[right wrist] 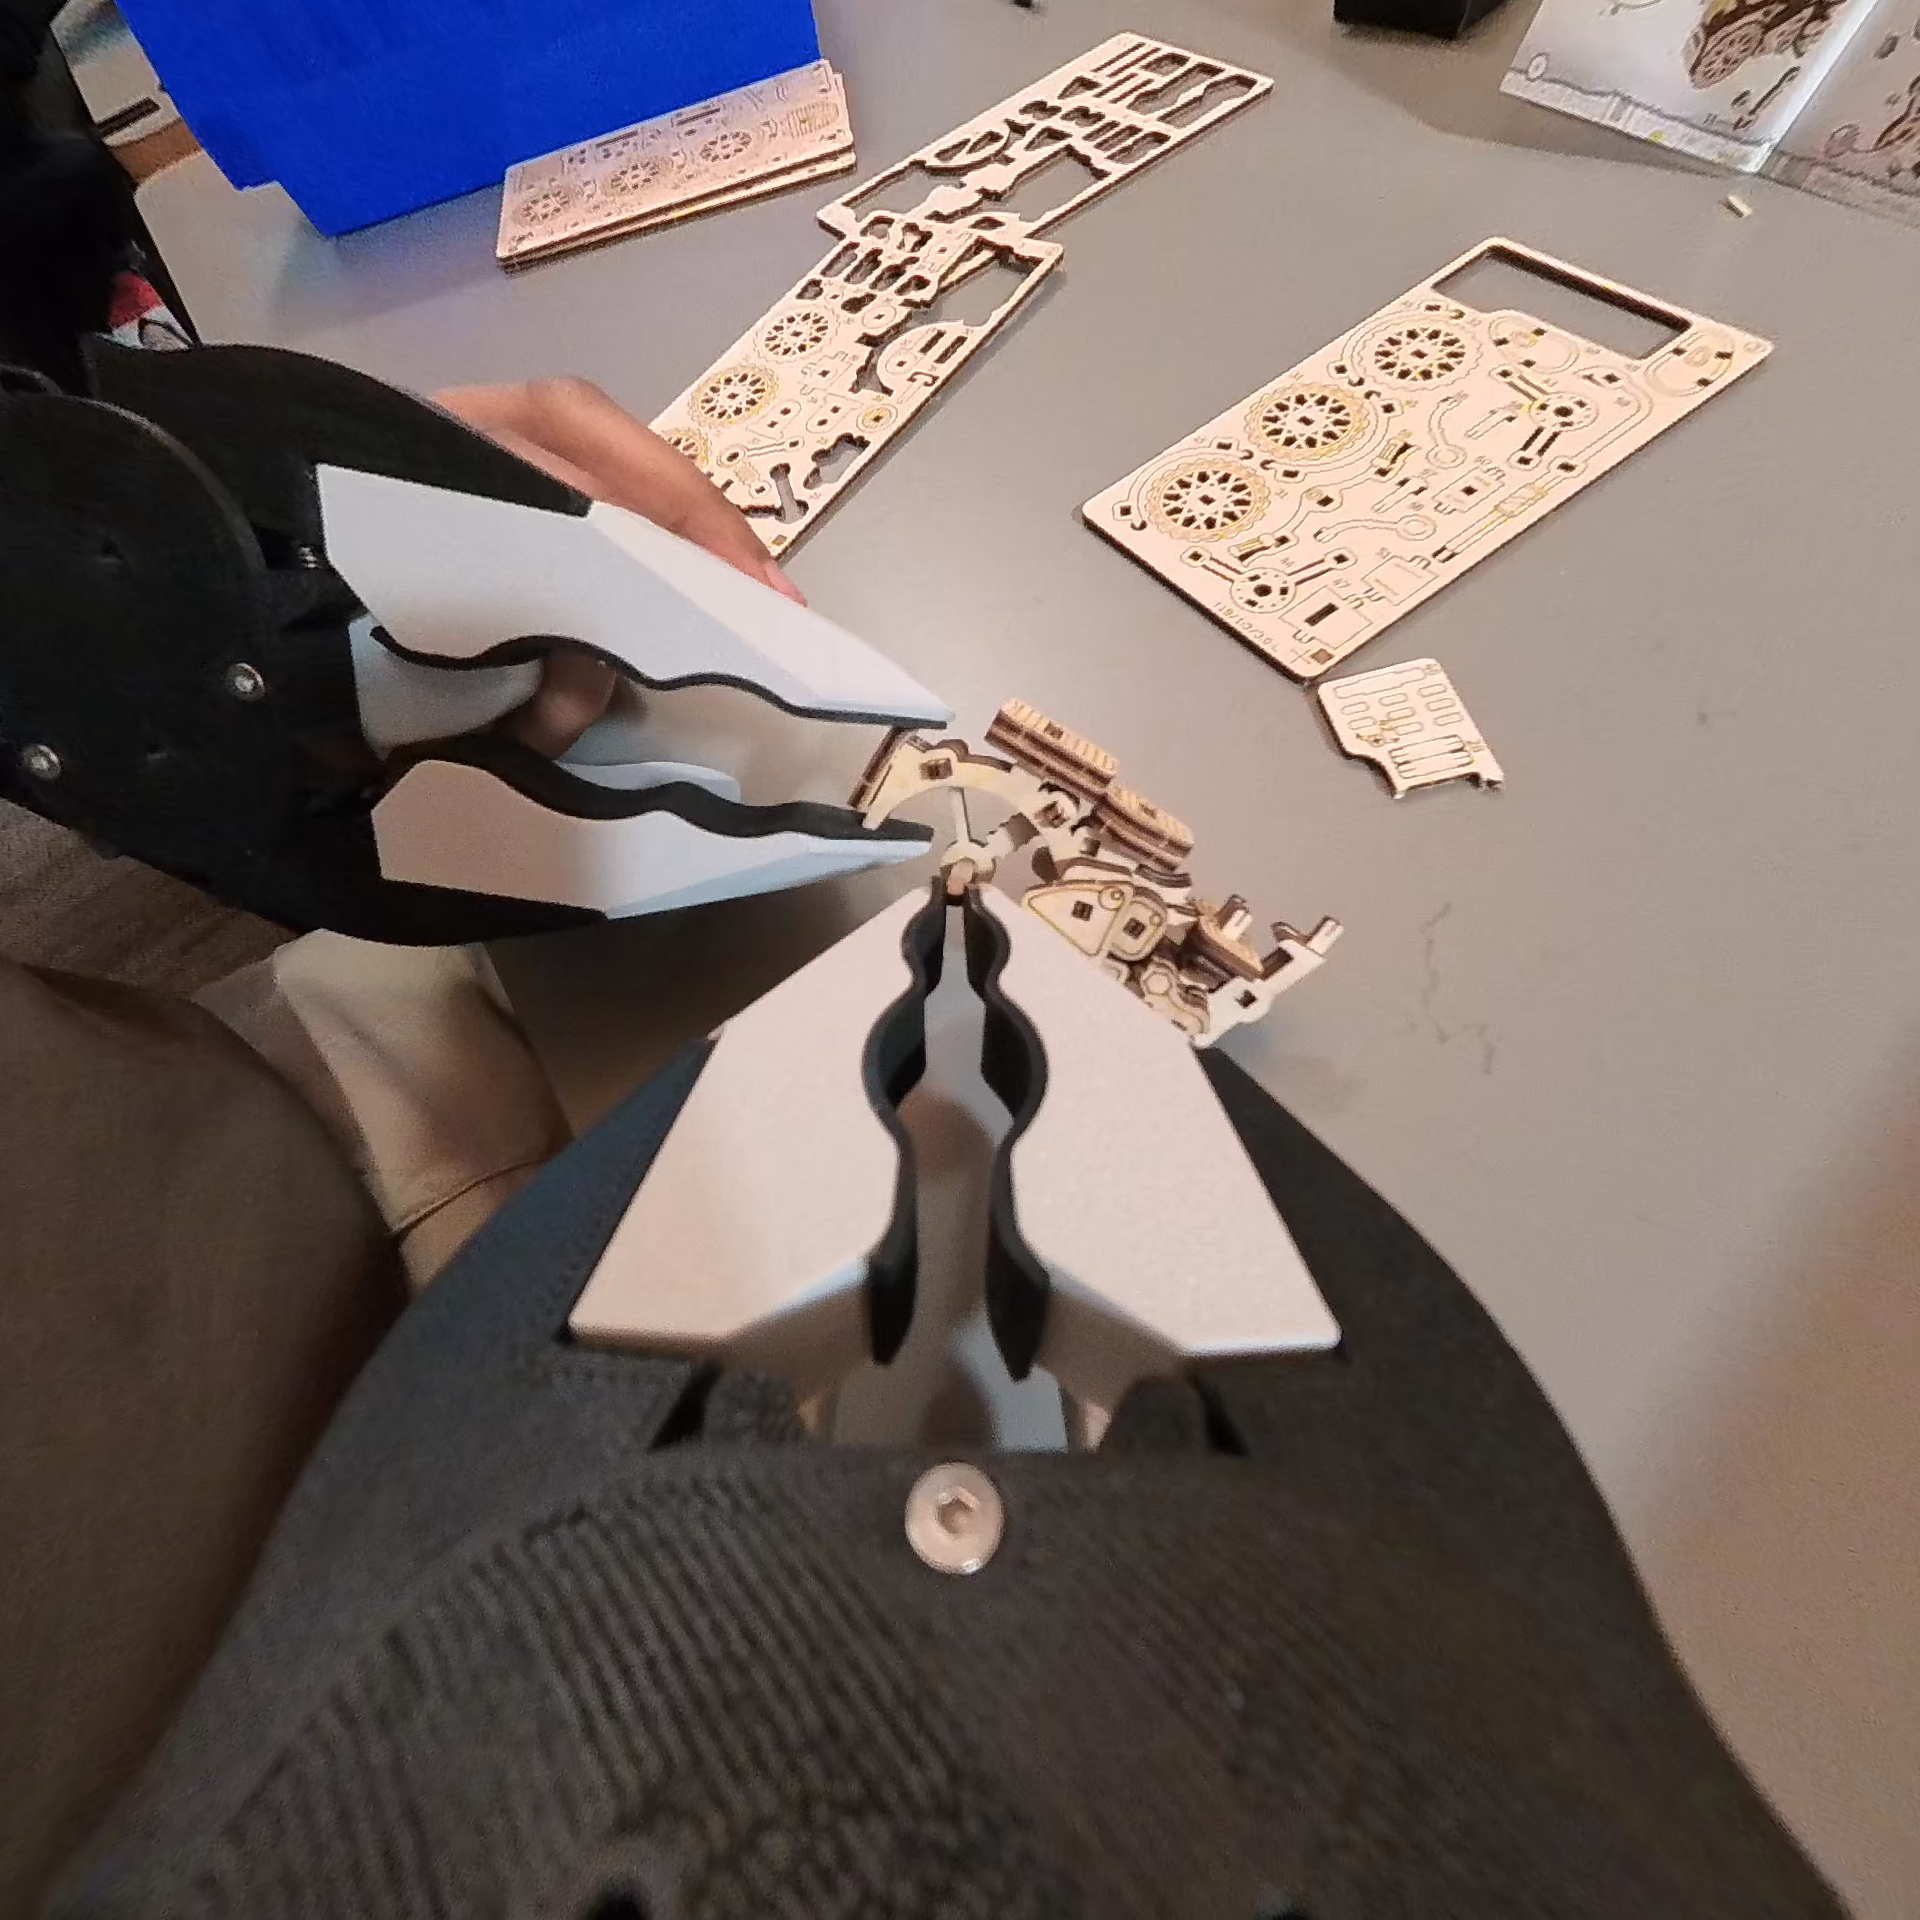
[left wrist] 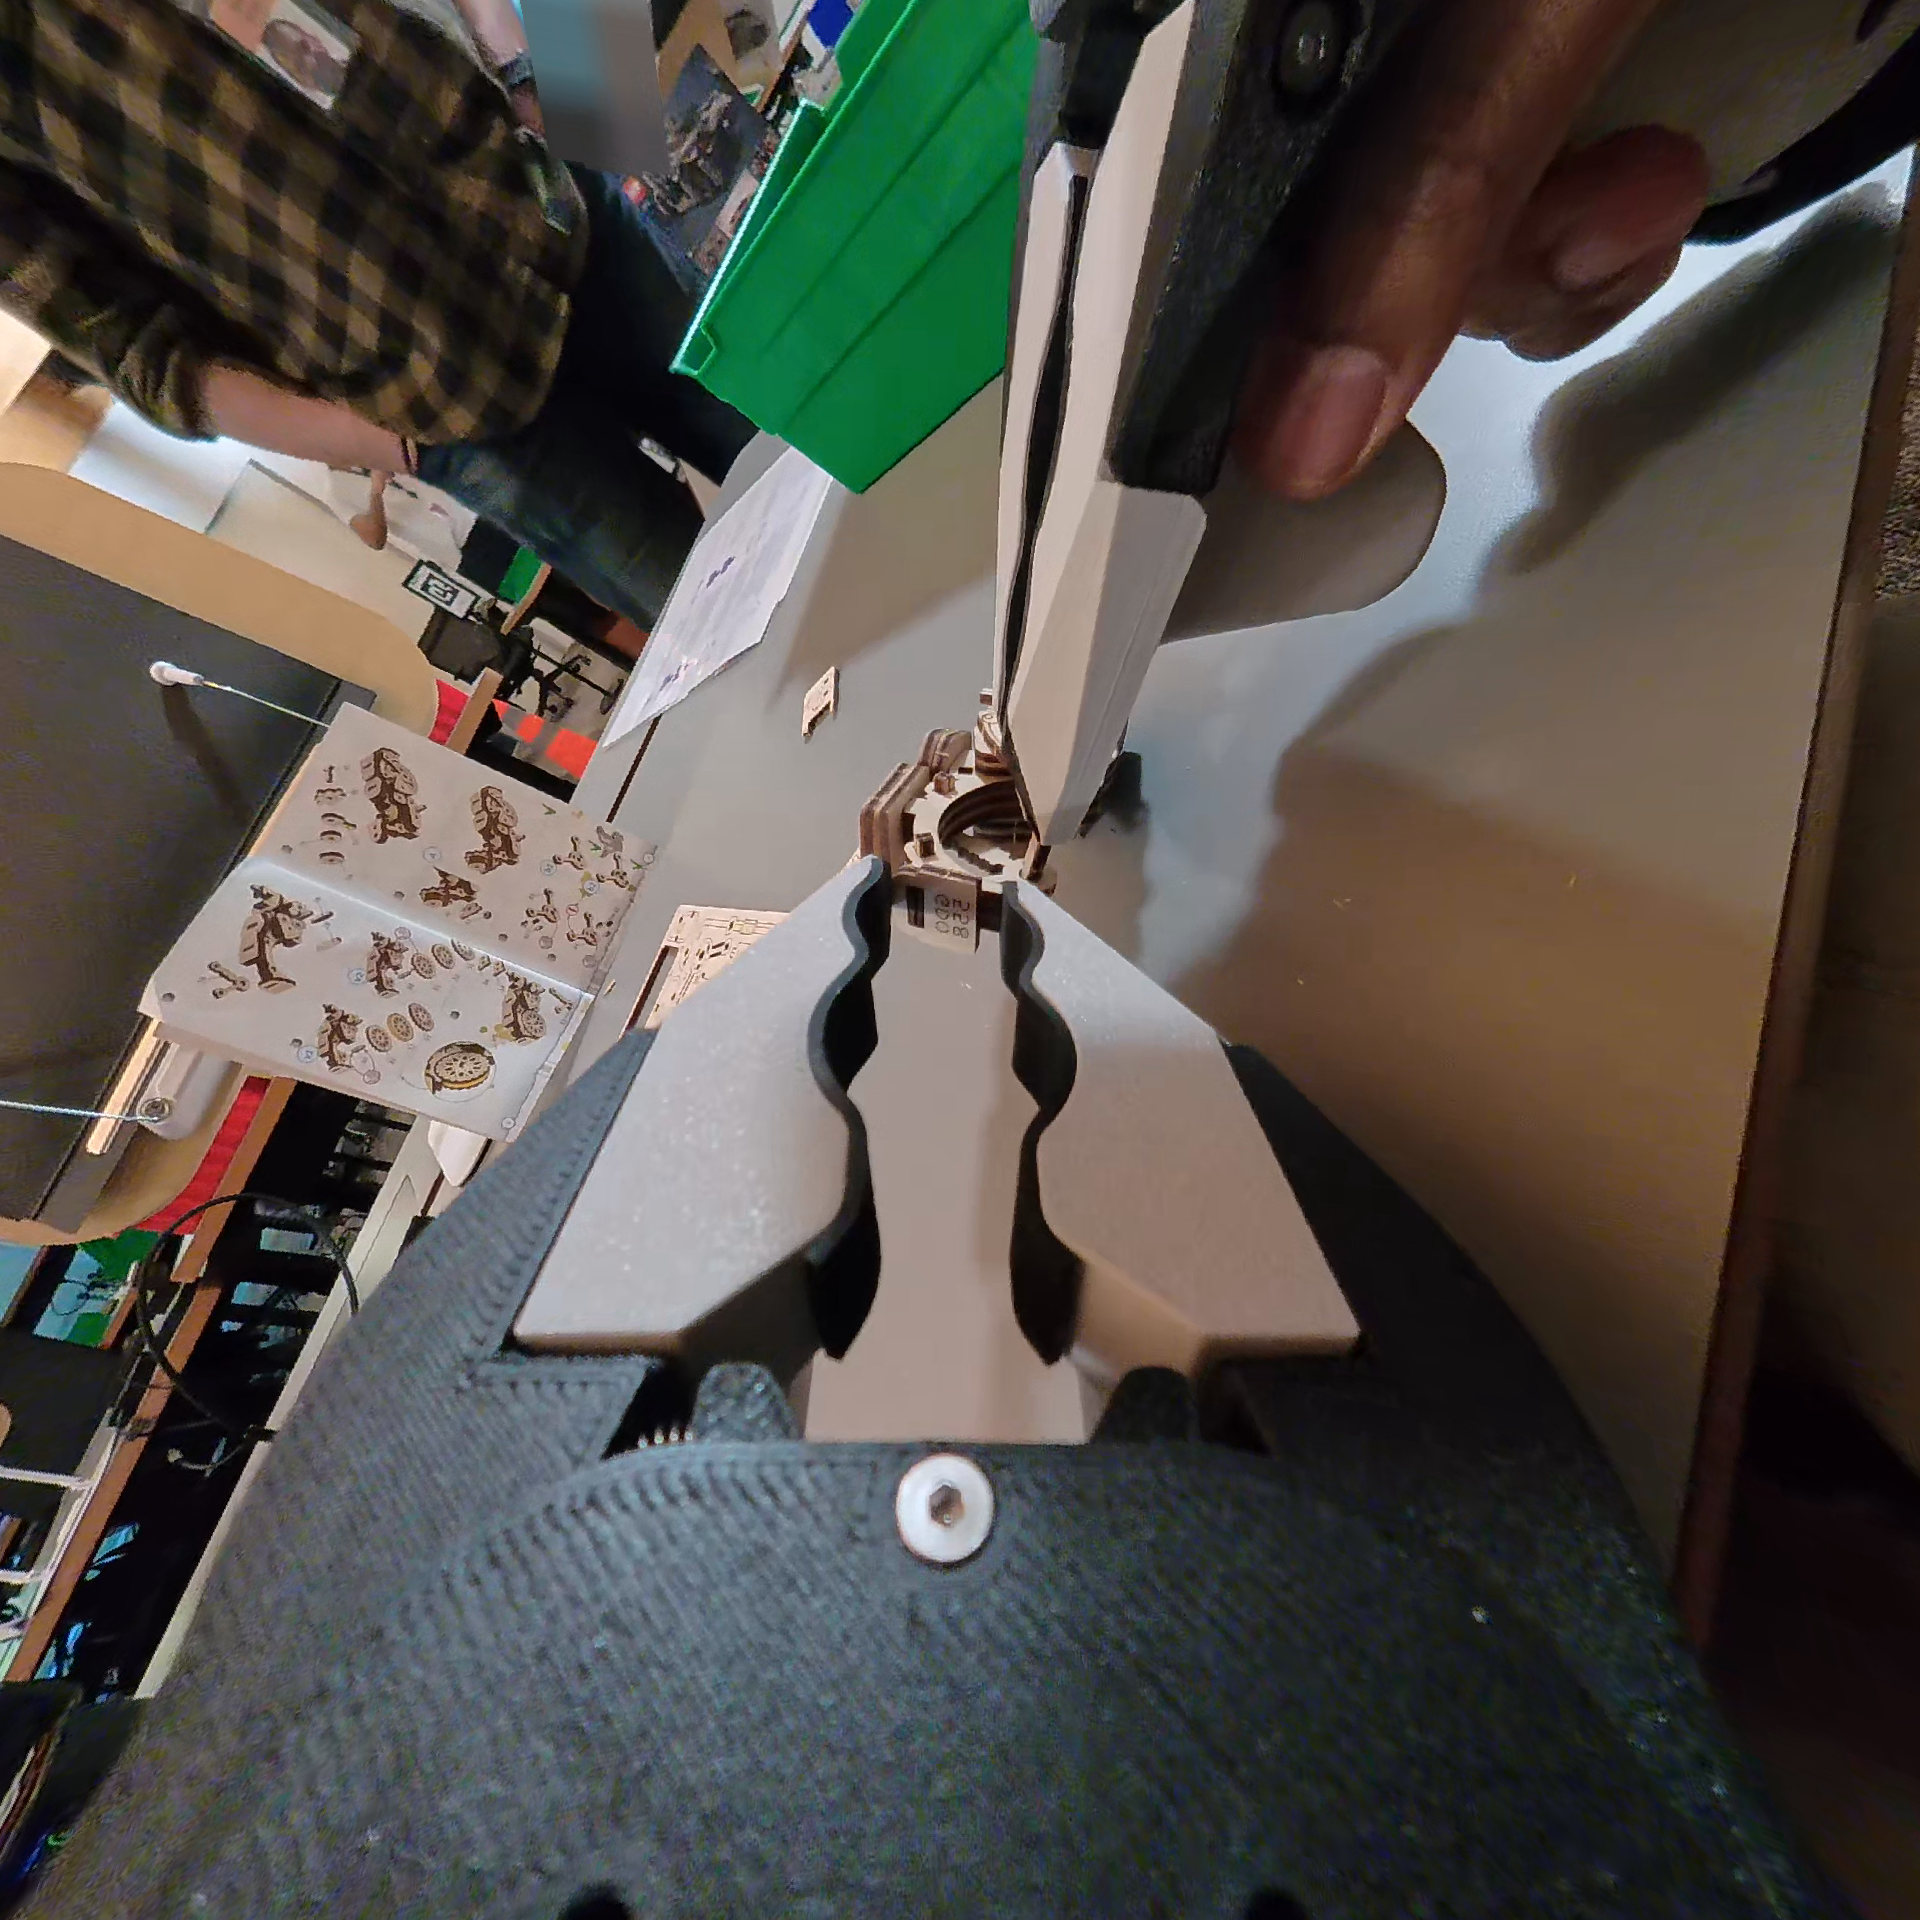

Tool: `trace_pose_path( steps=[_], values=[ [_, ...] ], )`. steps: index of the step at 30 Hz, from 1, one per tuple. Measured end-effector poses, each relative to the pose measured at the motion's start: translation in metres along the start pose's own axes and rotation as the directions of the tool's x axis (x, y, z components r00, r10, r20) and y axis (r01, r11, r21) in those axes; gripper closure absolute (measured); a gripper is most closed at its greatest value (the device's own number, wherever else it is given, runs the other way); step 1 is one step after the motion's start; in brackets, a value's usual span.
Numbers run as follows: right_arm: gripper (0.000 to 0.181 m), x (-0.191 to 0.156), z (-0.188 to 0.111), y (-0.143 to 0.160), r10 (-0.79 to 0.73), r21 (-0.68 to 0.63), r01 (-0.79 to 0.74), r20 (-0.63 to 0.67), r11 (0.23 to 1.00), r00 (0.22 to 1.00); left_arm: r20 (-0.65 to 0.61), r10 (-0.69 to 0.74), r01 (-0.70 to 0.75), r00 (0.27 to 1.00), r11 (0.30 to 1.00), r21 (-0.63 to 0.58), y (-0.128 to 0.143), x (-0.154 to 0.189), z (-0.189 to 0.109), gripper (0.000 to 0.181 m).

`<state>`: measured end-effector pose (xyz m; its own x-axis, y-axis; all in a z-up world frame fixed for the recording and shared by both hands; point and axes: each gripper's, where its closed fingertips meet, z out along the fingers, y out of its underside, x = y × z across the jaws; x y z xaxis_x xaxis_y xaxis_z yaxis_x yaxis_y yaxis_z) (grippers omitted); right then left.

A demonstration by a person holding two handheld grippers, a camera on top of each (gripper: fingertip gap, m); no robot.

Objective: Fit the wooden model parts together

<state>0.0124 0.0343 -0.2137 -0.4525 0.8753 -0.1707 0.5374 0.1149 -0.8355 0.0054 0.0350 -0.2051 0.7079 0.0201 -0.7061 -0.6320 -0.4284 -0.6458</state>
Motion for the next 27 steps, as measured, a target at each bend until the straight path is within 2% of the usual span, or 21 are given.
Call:
trace_pose_path(
  steps=[15, 27],
  values=[
    [0.18, 0.0027, 0.0017, 0.0014, 0.139, 0.025, -0.14, 0.027, 0.99, 0.99, 0.007, 0.042, -0.042, 0.999, 0.999, 0.012, -0.0011, 0.0025, -0.0008, 0.162],
    [0.175, 0.0035, 0.0011, 0.0034, 0.125, 0.019, -0.125, 0.013, 0.992, 0.992, 0.013, 0.051, -0.051, 0.999, 0.999, 0.006, 0.001, 0.0017, -0.0007, 0.161]
  ],
)
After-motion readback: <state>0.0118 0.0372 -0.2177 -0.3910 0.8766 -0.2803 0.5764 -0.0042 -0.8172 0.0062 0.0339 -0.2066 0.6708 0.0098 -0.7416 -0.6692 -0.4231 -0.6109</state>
